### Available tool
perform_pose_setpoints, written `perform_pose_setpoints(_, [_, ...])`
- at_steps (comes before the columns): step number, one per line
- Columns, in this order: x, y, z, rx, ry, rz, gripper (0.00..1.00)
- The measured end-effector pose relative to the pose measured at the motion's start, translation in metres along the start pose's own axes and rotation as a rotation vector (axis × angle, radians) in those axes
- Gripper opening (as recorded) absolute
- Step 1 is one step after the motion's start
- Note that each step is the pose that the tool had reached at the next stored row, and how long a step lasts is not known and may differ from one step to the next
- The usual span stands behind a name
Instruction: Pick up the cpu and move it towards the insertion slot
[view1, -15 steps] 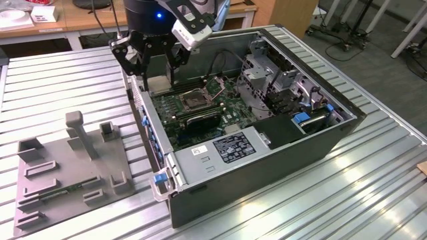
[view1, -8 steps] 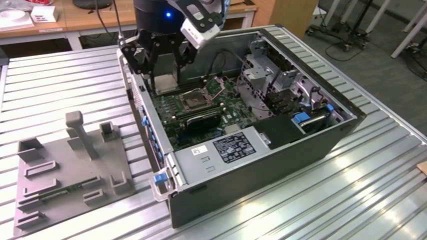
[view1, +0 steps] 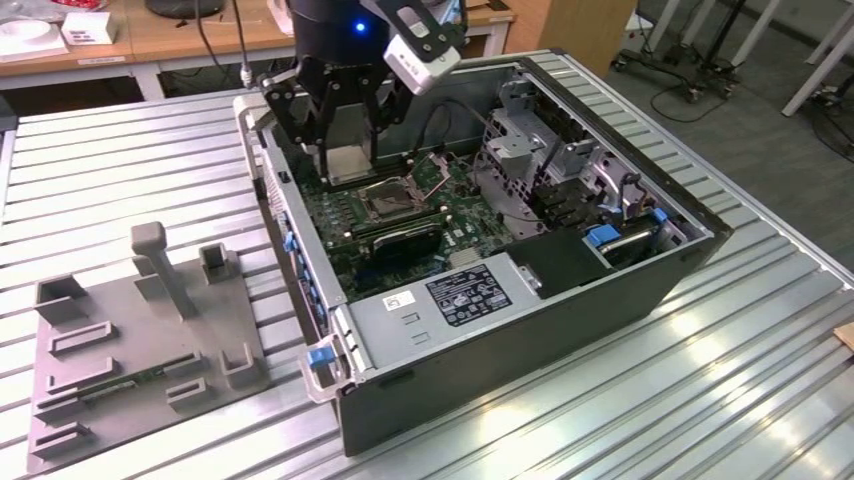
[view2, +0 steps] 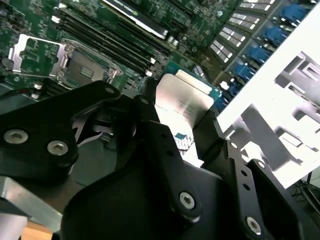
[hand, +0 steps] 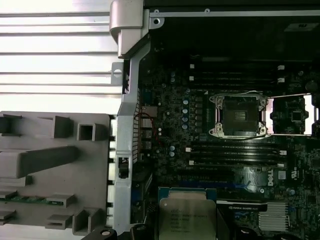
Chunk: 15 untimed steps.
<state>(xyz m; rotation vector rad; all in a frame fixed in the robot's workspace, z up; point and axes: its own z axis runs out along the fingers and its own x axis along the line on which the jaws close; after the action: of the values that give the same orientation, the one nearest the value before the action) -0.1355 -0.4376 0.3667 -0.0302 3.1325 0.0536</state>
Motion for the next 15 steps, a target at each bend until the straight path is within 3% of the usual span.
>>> perform_pose_setpoints(15, [-0.0341, -0.0006, 0.0003, 0.0000, 0.0000, 0.000, 0.54])
